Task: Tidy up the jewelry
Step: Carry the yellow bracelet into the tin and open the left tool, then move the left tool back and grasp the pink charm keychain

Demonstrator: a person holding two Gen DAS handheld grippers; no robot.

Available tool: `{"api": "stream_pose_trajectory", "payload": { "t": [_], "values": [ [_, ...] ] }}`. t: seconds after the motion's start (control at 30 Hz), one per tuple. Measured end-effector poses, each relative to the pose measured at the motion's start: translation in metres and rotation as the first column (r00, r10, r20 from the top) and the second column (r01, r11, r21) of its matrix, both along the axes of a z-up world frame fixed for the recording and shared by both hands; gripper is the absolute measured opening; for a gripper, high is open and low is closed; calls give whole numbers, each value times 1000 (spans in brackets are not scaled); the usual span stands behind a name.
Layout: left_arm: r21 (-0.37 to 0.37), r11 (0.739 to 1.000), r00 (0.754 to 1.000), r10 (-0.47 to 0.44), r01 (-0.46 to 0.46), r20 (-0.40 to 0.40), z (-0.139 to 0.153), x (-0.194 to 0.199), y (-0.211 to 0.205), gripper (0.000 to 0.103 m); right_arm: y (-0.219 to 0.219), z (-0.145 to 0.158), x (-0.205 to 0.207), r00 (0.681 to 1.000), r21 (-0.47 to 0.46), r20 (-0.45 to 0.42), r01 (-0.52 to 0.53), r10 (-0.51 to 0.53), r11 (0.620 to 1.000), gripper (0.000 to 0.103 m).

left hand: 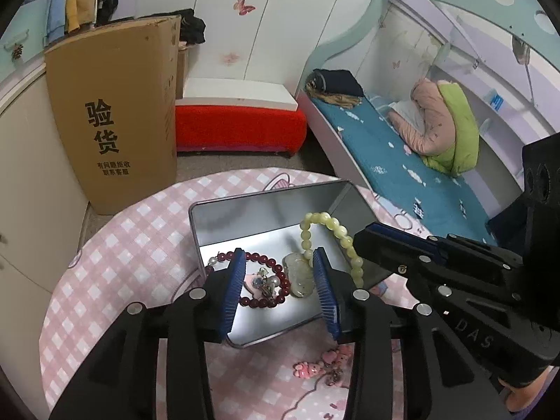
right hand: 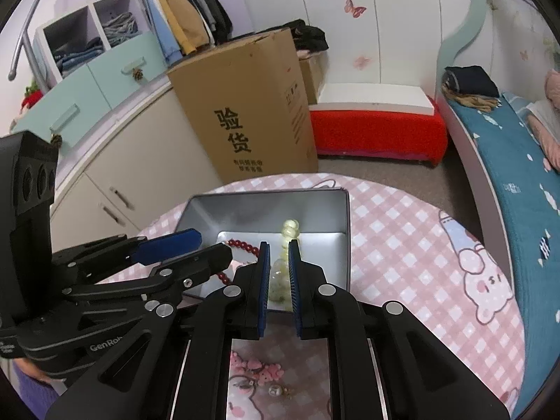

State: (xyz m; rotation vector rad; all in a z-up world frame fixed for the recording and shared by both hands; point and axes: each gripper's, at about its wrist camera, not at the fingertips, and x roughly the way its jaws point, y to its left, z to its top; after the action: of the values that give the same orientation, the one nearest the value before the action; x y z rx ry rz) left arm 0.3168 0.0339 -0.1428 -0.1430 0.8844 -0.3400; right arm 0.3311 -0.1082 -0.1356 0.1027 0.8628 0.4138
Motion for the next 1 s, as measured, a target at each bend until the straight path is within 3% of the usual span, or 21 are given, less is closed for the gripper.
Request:
{"api": "stream_pose_trajectory", "payload": {
  "t": [0.13, 0.2, 0.23, 0.3, 0.53, 0.7, 1.0],
  "values": [
    [-18, 1000, 999, 19, -18, 43, 16, -14, 4, 45, -8, 18, -11, 999, 13, 35, 15, -16, 1000, 15],
    [-21, 999, 997, 29, -27, 69, 26, -22, 6, 49, -15, 29, -21, 998, 13, 63, 28, -28, 1000, 33],
    [-19, 999, 995, 40, -39, 90, 32, -28, 7, 52, -18, 34, -26, 996, 11, 79, 36, -37, 999, 47],
    [-16, 998, 988, 66, -64, 136, 43, -41, 10, 59, -26, 47, -38, 992, 3, 118, 53, -53, 999, 48],
    [-15, 992, 966, 129, -129, 223, 58, -83, 19, 66, -60, 67, -82, 975, -12, 191, 117, -113, 993, 58],
    [18, 992, 970, 120, -127, 211, 40, -102, 9, 66, -83, 51, -104, 971, -44, 174, 171, -161, 984, 63],
    [118, 992, 994, 40, -52, 102, -23, -108, -30, 65, -112, -17, -120, 977, -48, 34, 213, -212, 976, 63]
  ]
}}
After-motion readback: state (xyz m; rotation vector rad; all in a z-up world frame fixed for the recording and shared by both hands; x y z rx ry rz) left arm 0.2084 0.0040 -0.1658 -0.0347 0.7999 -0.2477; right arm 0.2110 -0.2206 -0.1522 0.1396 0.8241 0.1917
